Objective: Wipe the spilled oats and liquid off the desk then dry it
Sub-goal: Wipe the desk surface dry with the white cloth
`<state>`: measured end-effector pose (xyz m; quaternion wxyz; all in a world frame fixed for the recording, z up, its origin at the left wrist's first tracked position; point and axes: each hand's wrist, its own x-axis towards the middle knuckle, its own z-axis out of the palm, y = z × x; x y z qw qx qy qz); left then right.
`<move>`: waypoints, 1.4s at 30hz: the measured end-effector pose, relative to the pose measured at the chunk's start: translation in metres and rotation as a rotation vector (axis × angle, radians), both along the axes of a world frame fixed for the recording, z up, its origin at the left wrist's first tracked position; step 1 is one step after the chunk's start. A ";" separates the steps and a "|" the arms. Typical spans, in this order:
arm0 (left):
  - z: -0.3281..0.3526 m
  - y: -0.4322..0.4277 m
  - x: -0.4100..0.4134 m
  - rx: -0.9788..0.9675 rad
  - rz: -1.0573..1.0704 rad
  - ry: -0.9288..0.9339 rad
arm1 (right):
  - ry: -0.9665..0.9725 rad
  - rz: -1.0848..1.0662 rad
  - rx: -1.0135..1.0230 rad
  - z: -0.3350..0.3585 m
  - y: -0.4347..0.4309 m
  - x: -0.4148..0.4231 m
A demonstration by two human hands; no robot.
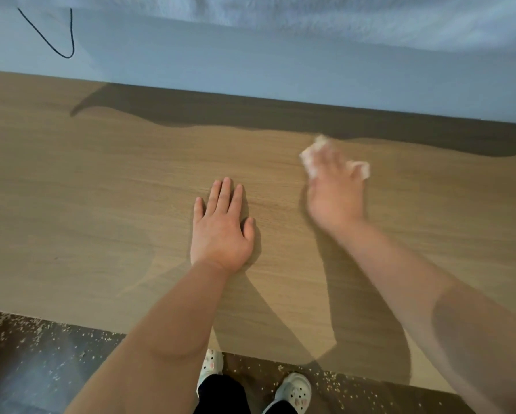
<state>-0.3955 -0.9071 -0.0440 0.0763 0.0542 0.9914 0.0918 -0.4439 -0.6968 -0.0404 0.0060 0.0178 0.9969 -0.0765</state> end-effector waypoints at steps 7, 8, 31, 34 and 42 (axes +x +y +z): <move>0.001 0.000 -0.001 0.005 0.003 0.008 | -0.130 0.353 0.084 0.006 0.036 0.095; 0.000 0.000 -0.001 0.005 0.005 0.011 | -0.106 0.196 0.091 0.002 0.050 0.082; -0.001 -0.001 -0.001 -0.016 -0.006 0.011 | -0.187 0.036 0.253 0.015 0.039 0.053; -0.002 -0.001 0.000 -0.009 -0.007 0.015 | -0.179 -0.309 0.020 0.010 0.042 0.049; 0.003 0.000 0.000 -0.008 -0.035 0.001 | -0.123 0.389 0.116 -0.003 -0.014 0.169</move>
